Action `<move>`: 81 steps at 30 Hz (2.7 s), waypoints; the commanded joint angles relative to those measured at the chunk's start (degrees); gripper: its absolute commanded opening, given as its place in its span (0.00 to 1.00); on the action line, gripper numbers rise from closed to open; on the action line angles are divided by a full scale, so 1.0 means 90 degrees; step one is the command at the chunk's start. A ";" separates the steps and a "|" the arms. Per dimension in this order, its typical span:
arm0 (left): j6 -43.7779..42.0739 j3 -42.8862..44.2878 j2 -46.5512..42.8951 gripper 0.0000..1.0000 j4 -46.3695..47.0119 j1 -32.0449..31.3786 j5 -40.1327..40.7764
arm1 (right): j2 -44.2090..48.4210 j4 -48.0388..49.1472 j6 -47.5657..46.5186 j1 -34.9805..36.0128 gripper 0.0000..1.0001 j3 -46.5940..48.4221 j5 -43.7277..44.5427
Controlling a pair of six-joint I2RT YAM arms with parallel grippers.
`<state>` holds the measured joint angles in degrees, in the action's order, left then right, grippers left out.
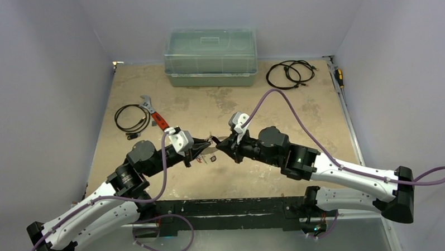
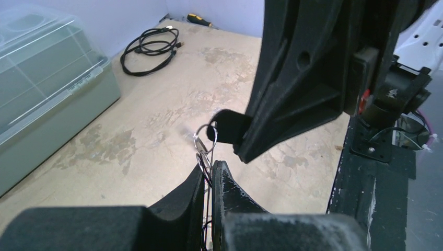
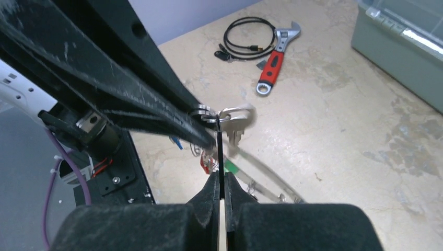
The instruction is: Put the keys on the keyring
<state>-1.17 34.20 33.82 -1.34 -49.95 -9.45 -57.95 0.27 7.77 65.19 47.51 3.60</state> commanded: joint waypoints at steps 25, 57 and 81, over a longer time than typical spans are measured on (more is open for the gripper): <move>-0.0359 0.0326 -0.0126 0.00 -0.0206 -0.0023 -0.0660 | -0.0496 -0.2447 -0.1507 0.0018 0.13 0.2115 0.1958; -0.1056 0.0424 -0.0472 0.00 -0.0270 -0.0016 -0.3275 | 0.0965 -0.1324 -0.1936 -0.0065 0.73 0.0911 -0.2797; -0.1152 0.0278 -0.0418 0.00 -0.0202 -0.0023 -0.3384 | 0.0198 -0.0552 -0.1967 -0.0067 0.33 0.0986 -0.3385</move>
<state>-10.20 35.16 30.13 -6.31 -50.26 -38.74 -56.86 -8.34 -9.43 64.58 54.04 -25.45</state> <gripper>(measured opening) 0.041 0.365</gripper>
